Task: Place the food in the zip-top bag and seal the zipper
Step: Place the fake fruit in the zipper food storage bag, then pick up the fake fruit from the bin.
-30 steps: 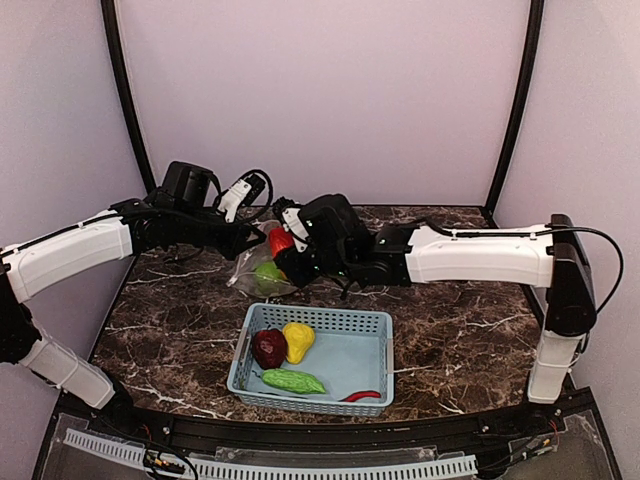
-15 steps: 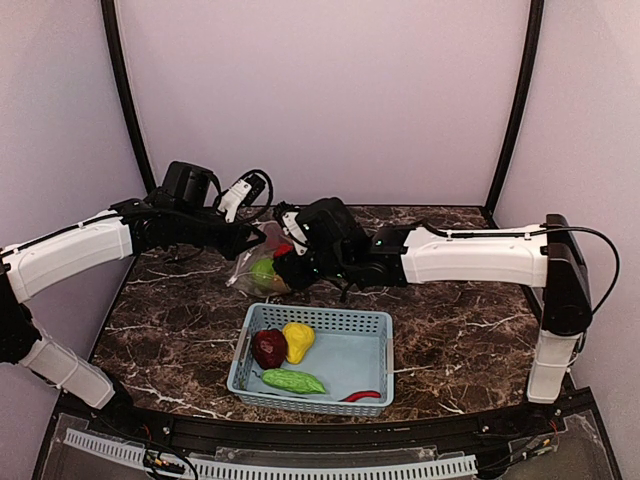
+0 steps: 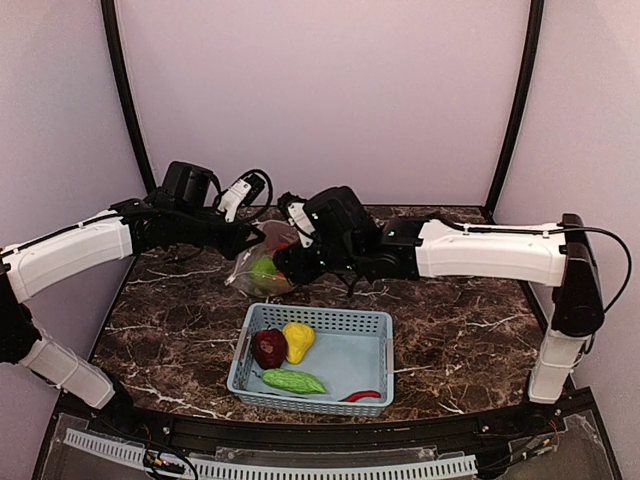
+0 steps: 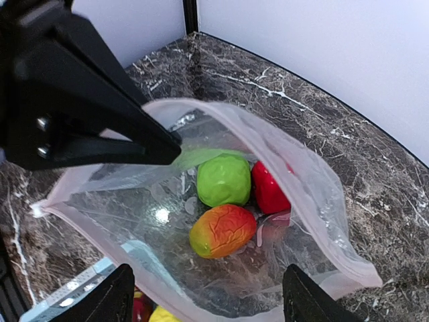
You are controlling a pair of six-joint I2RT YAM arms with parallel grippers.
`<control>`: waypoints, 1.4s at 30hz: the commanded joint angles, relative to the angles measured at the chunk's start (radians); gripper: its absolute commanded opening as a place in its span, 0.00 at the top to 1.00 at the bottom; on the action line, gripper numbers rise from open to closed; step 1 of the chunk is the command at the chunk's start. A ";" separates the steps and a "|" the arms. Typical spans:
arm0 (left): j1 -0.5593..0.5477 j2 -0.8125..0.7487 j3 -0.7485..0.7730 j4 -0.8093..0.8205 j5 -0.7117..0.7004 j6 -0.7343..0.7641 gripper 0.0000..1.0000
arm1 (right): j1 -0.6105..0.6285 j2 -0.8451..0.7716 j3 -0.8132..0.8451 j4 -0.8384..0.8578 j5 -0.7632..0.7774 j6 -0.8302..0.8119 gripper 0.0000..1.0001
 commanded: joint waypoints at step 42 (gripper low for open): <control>0.000 -0.014 -0.019 -0.010 0.000 -0.008 0.99 | 0.037 -0.031 -0.333 0.082 -0.276 0.726 0.17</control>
